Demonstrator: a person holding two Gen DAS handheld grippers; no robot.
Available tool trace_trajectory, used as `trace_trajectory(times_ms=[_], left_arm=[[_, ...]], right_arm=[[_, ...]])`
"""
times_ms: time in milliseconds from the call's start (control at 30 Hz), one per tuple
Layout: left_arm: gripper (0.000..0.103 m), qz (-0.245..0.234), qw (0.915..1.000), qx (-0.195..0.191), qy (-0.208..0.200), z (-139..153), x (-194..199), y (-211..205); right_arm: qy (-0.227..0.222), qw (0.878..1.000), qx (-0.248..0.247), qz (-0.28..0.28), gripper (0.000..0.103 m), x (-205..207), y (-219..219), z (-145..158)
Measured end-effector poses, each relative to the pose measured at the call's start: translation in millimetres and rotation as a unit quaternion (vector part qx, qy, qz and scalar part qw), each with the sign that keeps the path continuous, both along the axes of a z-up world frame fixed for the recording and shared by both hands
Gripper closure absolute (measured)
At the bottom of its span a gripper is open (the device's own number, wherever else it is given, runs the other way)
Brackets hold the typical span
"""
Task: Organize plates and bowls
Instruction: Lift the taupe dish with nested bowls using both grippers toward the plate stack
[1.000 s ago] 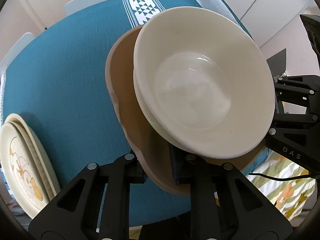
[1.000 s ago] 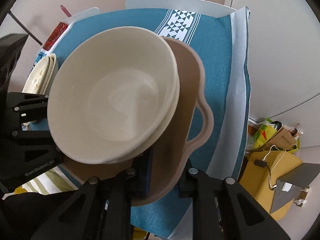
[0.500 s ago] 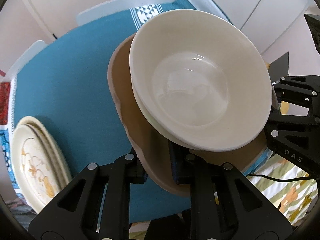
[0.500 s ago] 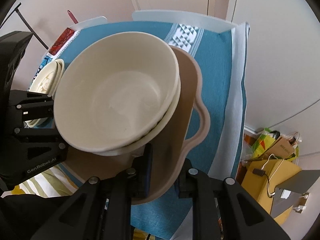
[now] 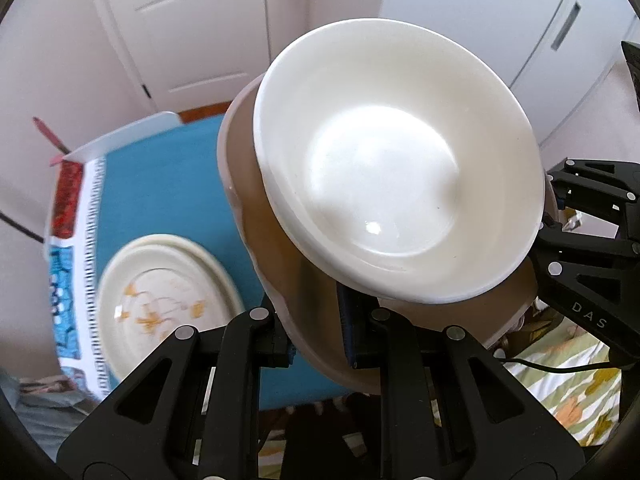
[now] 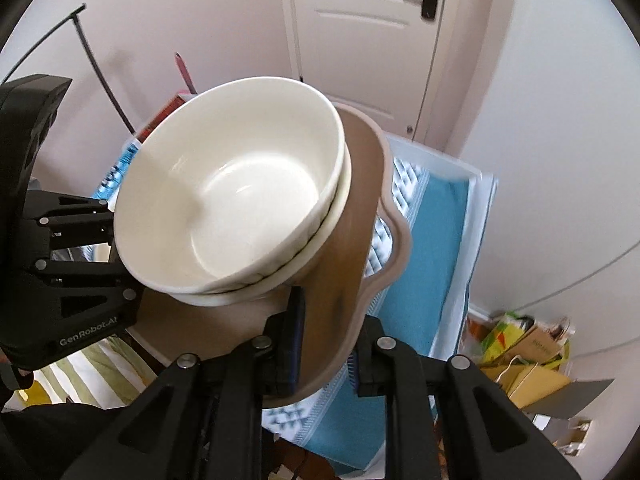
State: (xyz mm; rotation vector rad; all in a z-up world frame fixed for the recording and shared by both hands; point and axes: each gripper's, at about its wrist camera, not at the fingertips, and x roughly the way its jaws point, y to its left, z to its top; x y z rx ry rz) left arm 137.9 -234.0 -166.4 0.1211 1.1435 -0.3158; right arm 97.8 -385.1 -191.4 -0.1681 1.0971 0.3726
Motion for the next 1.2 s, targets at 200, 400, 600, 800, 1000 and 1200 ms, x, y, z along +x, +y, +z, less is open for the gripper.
trace_trajectory(times_ms=[200, 400, 600, 800, 1000, 1200], left_arm=[[0.088, 0.004, 0.9999, -0.007, -0.014, 27, -13, 55], [0.088, -0.007, 1.0000, -0.003, -0.001, 19, -13, 118], [0.089, -0.021, 0.9994, 0.013, 0.023, -14, -2, 173], [0.089, -0.037, 0.9978, 0.020, 0.051, -55, -2, 203], [0.089, -0.050, 0.9963, 0.029, 0.064, -82, 2, 213], [0.089, -0.054, 0.9956, 0.028, 0.071, -105, 11, 219]], right_arm=[[-0.023, 1.000, 0.001, 0.008, 0.086, -9, 52, 31], [-0.017, 1.000, 0.006, -0.007, 0.086, -13, 111, 30], [0.007, 1.000, 0.013, -0.020, 0.086, -12, 164, 2], [0.037, 0.998, 0.008, -0.041, 0.086, -12, 201, -42], [0.062, 0.996, 0.014, -0.061, 0.086, -12, 216, -77], [0.066, 0.995, 0.020, -0.073, 0.086, -10, 220, -95]])
